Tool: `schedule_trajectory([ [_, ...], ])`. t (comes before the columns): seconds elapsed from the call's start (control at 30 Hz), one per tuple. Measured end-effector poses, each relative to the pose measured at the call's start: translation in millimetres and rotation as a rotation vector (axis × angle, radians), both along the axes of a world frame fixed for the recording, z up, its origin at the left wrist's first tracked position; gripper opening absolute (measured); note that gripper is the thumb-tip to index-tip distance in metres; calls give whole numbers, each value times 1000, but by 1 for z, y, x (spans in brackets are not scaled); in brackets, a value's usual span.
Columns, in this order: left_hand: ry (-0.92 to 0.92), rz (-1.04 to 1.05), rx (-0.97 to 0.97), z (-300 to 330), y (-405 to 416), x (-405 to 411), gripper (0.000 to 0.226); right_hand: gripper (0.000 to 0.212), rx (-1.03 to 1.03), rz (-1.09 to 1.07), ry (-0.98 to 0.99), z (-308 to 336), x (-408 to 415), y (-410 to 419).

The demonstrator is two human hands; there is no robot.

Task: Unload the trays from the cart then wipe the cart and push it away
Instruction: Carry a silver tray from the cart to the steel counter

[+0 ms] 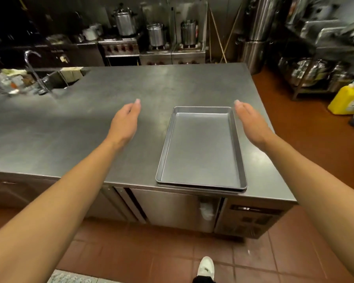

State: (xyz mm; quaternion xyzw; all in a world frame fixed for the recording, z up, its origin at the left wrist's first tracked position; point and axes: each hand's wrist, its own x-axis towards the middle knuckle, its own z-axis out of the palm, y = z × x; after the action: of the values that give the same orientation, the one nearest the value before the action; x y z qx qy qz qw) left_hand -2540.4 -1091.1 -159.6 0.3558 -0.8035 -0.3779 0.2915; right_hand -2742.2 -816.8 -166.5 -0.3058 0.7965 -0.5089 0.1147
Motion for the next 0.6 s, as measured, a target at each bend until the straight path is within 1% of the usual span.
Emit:
schedule_trajectory([
  [0.2,78,-61,39,13,78,87,40,50,-51,0,-3,29,99,83],
  [0.3,80,-91,30,26,115,123,45,54,-50,-2,-11,41,138,125],
  [0.4,107,-80,35,43,151,153,43,59,-42,8,2,50,169,161],
  [0.43,119,-82,32,47,163,164,46,59,-41,11,7,52,179,173],
  [0.53,151,-109,38,56,201,201,65,60,-61,25,22,57,207,205],
  [0.6,181,-121,36,59,224,225,66,61,-84,43,26,60,226,225],
])
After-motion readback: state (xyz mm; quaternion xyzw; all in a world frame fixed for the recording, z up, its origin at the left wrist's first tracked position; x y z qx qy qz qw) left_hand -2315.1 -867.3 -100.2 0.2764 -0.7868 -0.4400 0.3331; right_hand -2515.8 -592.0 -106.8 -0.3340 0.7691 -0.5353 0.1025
